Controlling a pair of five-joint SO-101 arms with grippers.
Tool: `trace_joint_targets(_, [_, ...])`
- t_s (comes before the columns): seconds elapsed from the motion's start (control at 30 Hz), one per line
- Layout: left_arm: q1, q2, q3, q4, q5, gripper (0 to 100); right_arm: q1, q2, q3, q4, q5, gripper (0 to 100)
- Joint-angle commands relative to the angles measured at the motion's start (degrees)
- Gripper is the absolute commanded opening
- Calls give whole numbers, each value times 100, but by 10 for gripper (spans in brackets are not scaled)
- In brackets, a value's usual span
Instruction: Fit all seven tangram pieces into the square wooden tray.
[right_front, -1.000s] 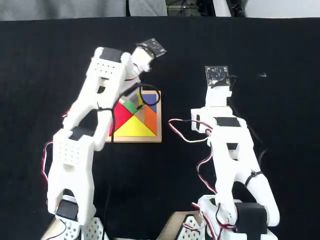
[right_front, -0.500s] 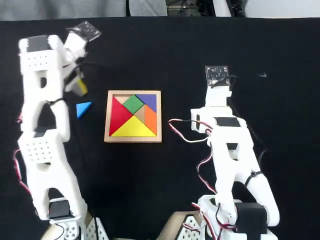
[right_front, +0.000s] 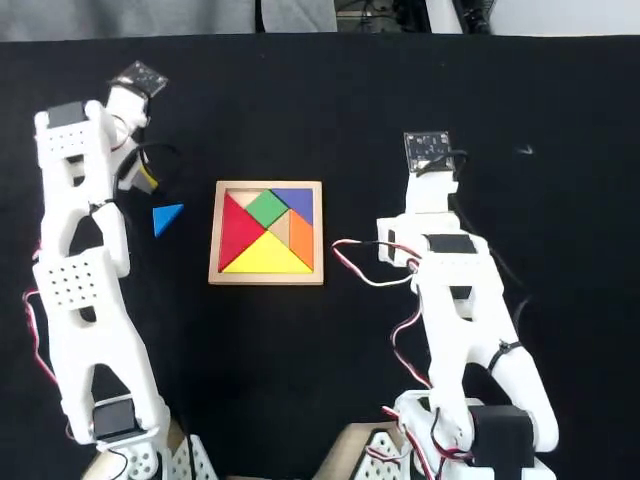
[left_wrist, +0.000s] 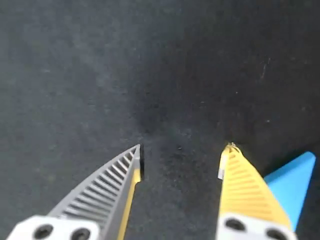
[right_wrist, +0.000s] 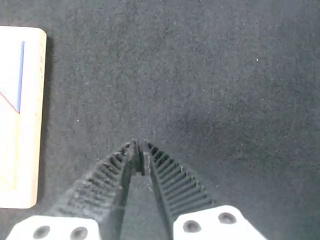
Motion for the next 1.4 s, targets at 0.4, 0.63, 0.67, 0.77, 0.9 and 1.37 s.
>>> trace_joint_targets(0.4, [-119, -97, -136, 2119, -387, 248, -97, -295, -207, -123, -26, 15])
trace_joint_targets(0.63, [-470, -668, 576, 2312, -440, 194, -97, -295, -207, -123, -26, 15])
trace_joint_targets(0.67, [-470, -976, 945, 2312, -580, 191, -97, -295, -207, -123, -26, 15])
trace_joint_targets(0.77, [-303, -2163, 2290, 2303, -1090, 188, -97, -295, -207, -123, -26, 15])
trace_joint_targets(0.9, [136, -4158, 3969, 1899, -1618, 188, -97, -295, -207, -123, -26, 15])
trace_joint_targets(1.37, [1218, -5741, 8637, -5134, -35, 188, -97, -295, -163, -123, -26, 15])
